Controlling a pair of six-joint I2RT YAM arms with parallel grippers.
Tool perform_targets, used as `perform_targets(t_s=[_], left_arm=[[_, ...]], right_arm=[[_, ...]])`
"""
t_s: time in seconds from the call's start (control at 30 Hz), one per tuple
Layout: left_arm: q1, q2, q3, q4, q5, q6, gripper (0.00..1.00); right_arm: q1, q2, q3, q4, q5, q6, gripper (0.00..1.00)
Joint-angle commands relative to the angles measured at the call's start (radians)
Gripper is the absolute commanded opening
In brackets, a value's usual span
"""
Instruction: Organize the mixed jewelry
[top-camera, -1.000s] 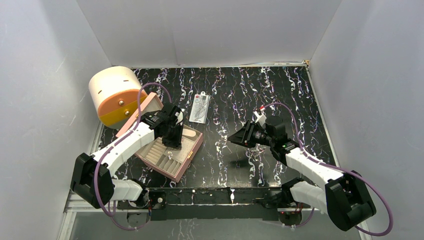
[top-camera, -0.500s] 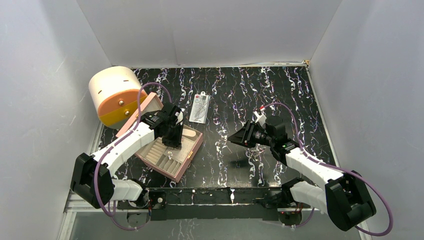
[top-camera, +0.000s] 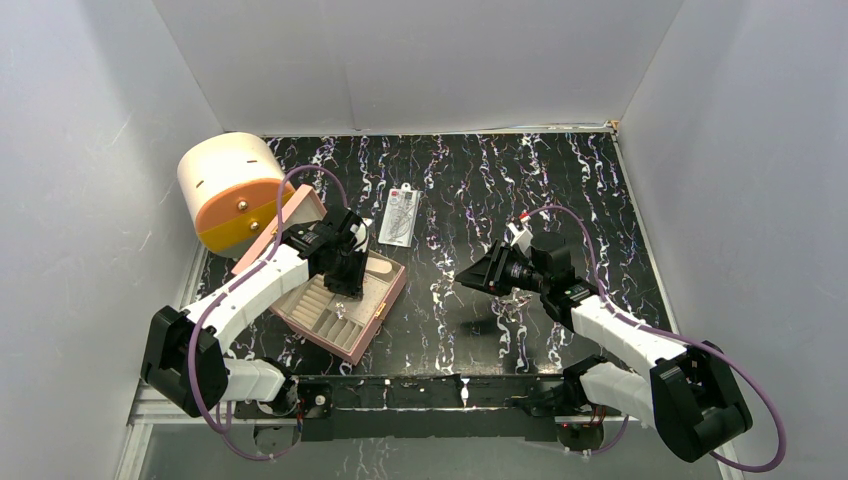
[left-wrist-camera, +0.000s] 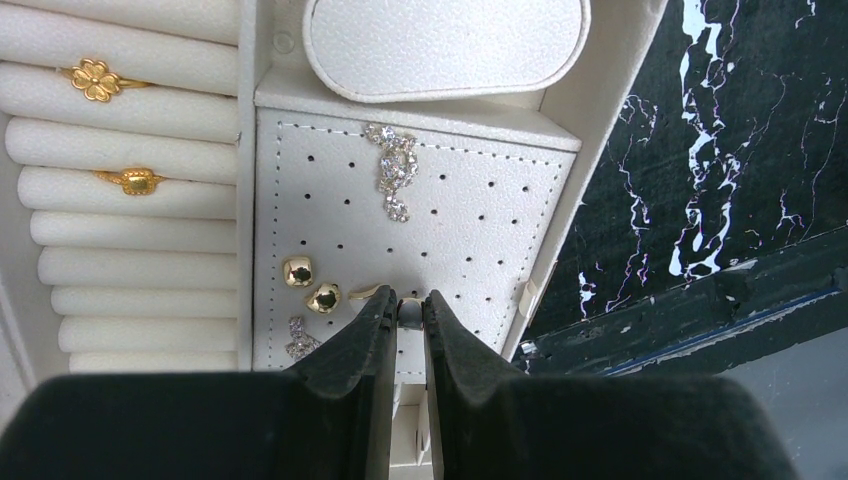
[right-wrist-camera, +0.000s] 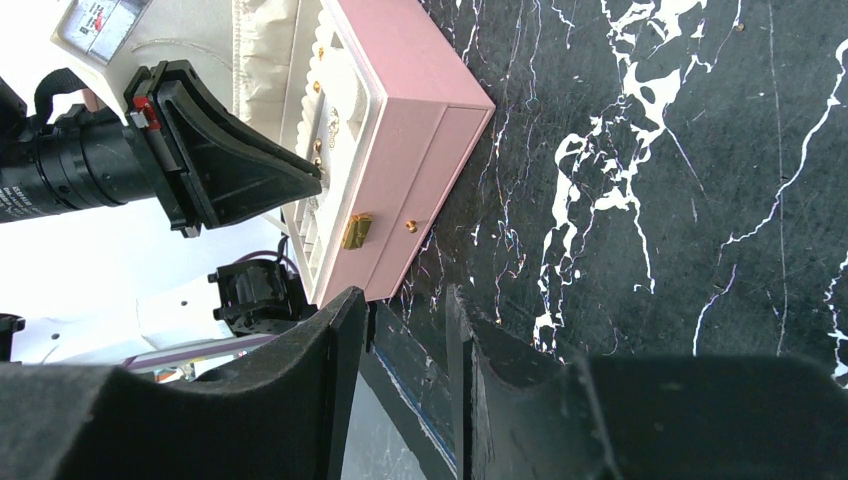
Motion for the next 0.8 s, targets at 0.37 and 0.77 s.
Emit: perform_targets(t_s=[0.37,0.77], left_arm=[[0.002,0.008,0.008,-0.016,-0.047,-0.013,0.09],[-0.022,0.003,0.014,-0.01,-0.118,-0.025,0.09]], right_arm=[[-0.001,-0.023,-0.006,0.035,-0.002,-0.003,0.45],[-0.001,-0.008,-0.001,0.044,-0.005,-0.004,0.45]])
